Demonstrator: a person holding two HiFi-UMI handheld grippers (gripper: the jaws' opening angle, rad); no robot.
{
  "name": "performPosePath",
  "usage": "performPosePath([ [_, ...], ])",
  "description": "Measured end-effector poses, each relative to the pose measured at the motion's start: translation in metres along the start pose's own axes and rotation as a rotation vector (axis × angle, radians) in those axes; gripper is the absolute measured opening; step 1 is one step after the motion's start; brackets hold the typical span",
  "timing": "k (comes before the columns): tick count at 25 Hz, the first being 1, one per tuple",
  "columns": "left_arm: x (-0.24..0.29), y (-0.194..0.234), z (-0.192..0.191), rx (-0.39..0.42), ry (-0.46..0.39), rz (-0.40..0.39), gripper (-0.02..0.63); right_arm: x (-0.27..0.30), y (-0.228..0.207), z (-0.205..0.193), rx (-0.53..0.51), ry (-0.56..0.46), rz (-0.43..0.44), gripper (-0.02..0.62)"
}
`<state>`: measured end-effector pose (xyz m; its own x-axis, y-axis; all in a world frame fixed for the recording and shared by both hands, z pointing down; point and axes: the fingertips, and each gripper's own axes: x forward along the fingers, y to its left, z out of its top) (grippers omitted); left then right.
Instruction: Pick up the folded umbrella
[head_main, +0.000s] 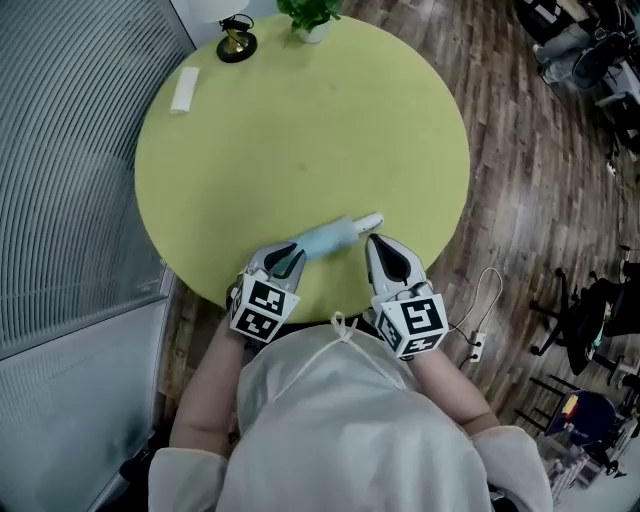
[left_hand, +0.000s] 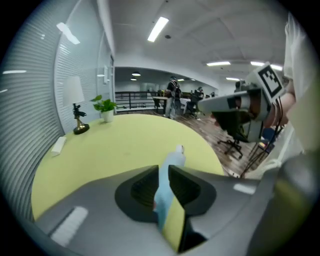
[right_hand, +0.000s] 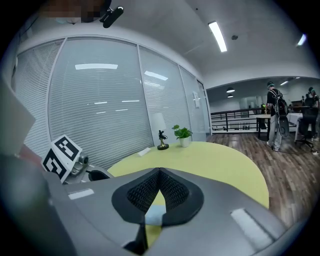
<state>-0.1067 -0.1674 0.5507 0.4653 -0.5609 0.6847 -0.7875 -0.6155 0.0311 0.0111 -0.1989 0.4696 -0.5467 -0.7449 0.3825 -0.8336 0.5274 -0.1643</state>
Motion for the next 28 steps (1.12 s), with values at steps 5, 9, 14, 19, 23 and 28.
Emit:
performPosePath([
  [5, 0.036, -0.002, -0.018, 0.129, 0.163, -0.132, 0.156, 0.005, 0.004, 0.0, -0.015, -0.014, -0.025, -0.002],
  [9, 0.062, -0.006, -0.029, 0.177, 0.223, -0.211, 0.3, 0.007, 0.002, -0.002, -0.019, -0.01, -0.046, -0.002],
  [14, 0.085, -0.014, -0.042, 0.224, 0.331, -0.255, 0.408, 0.007, -0.004, -0.009, -0.025, 0.015, -0.064, -0.002],
  [19, 0.107, -0.013, -0.07, 0.429, 0.506, -0.222, 0.413, 0.005, -0.011, -0.011, -0.023, 0.027, -0.078, -0.002],
  [23, 0.117, -0.019, -0.083, 0.404, 0.576, -0.248, 0.39, 0.004, -0.017, -0.016, -0.009, 0.046, -0.087, -0.002],
  [28, 0.123, -0.017, -0.094, 0.407, 0.611, -0.257, 0.343, 0.005, -0.026, -0.02, -0.002, 0.055, -0.087, -0.002],
])
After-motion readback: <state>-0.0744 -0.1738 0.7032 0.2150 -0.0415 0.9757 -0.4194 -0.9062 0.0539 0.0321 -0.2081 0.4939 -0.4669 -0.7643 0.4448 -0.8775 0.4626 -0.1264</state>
